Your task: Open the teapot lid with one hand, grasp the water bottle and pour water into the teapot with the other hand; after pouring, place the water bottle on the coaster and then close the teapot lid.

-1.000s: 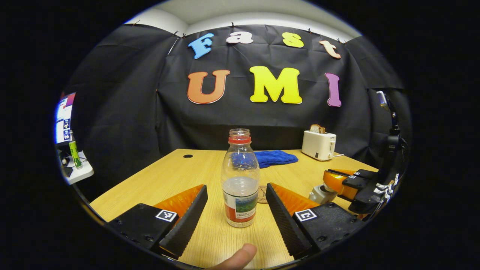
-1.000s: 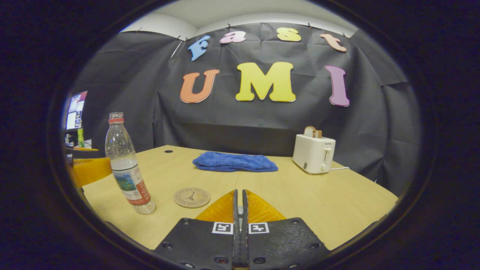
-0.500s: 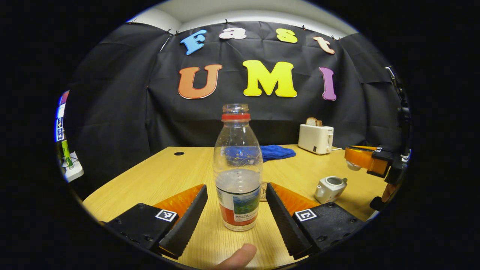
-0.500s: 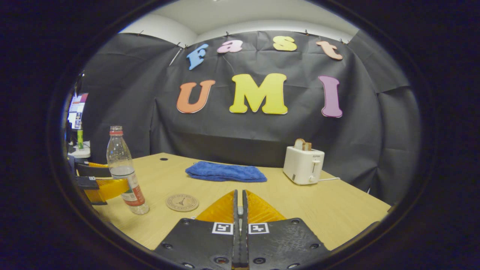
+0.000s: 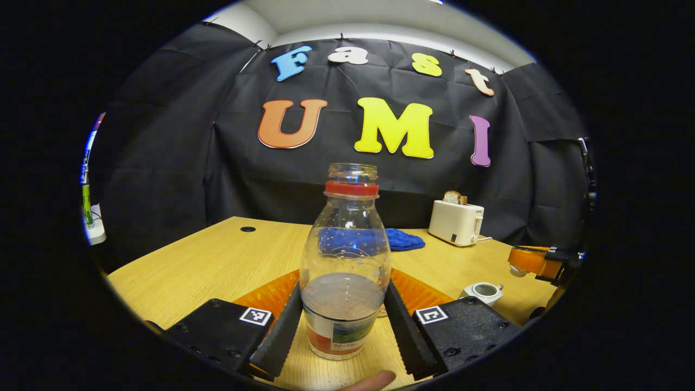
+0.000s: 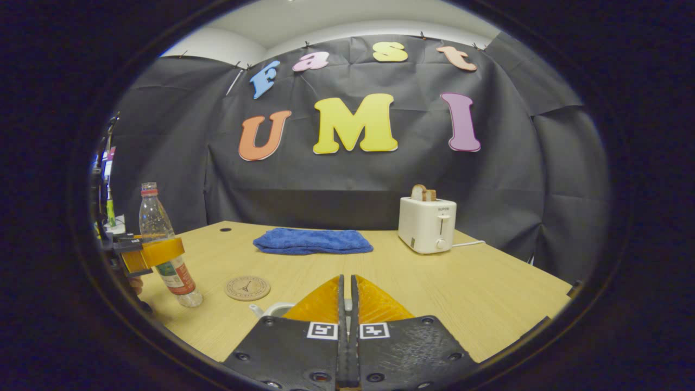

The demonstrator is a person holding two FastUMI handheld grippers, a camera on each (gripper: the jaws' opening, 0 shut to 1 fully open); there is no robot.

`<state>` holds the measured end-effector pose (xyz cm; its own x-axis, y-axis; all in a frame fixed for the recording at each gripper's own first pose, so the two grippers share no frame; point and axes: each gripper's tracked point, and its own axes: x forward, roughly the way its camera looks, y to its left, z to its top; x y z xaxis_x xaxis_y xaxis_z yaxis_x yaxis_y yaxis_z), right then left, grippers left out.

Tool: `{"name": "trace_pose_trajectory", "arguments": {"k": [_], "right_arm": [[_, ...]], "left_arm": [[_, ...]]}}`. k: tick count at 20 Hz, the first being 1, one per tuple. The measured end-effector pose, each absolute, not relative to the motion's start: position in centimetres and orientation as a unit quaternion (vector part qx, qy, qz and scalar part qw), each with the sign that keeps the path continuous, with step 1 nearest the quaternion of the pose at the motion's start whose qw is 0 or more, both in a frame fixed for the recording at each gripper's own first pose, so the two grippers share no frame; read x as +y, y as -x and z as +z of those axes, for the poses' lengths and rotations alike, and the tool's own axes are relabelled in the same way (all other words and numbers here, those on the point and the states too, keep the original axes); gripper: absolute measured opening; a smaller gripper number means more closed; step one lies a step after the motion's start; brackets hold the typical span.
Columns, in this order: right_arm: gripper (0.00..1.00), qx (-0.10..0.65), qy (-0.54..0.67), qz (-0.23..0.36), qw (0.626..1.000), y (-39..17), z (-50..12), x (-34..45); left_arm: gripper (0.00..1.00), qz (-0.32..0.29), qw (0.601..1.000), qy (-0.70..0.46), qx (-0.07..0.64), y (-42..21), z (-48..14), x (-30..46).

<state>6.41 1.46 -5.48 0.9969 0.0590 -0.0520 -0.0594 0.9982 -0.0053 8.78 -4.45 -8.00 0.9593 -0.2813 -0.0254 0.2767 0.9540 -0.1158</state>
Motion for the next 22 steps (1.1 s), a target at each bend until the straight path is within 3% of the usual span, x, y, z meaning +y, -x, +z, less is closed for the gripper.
{"name": "trace_pose_trajectory", "arguments": {"k": [6, 10, 22], "right_arm": [[0.00, 0.013, -0.005, 0.019, 1.000, -5.3, -3.9, -0.2], [0.00, 0.016, 0.002, 0.020, 1.000, -4.8, -4.1, -0.8], [0.00, 0.016, 0.016, 0.018, 1.000, -4.0, -4.9, -2.9]], "left_arm": [[0.77, -0.117, 0.993, -0.024, 0.018, -7.8, -7.0, -5.0], [0.77, -0.060, 0.990, -0.124, 0.032, -7.8, -6.3, -4.3], [0.77, -0.035, 0.914, -0.399, 0.069, -7.9, -6.3, -4.7]]}}
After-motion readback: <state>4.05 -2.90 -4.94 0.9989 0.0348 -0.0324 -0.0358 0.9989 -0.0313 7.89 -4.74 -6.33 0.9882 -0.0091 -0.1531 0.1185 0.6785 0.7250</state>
